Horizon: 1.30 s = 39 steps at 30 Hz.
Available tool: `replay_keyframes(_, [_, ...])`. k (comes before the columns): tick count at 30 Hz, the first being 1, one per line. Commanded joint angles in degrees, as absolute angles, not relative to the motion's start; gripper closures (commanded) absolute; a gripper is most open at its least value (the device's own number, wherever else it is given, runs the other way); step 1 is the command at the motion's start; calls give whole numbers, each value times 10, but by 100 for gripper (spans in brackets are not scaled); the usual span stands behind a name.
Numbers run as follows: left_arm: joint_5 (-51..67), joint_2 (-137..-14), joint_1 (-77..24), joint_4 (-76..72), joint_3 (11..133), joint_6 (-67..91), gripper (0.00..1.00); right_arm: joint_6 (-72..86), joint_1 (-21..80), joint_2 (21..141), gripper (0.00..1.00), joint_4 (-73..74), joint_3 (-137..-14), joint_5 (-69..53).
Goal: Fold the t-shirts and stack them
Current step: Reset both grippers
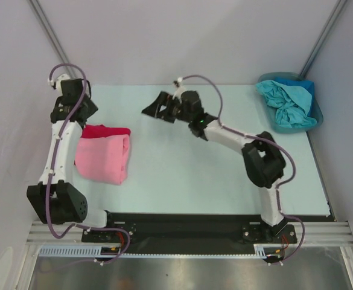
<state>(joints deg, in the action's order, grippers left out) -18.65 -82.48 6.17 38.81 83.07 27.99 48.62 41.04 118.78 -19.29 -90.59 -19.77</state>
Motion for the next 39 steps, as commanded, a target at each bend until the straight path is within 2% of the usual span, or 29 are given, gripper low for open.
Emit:
replay_keyframes(1, [-72,-784,6,297,819,261,55,379,370,1059,4,-92,-878,-122])
replay_keyframes(4, [-36,-749,-77,176,739,236,55,331,350,982,3,-60,-793,-61])
replay_keyframes(6, [-15,-742,-129,115,709,220,54,270,351,906,2,-34,-755,30])
replay_keyframes(10, [-21,-758,-213,80,660,206,54,230,342,799,0,-4,-651,147])
replay_keyframes(17, [-92,-792,-357,18,561,247,53,272,335,718,0,16,-438,177])
replay_keyframes(21, [-134,-802,-408,-21,507,229,52,281,339,665,1,5,-347,193])
replay_keyframes(28, [-122,-790,-415,-47,475,228,50,274,318,571,0,-13,-285,199])
replay_keyframes(39, [-176,-749,-457,-15,441,240,51,292,292,574,0,-11,-286,146])
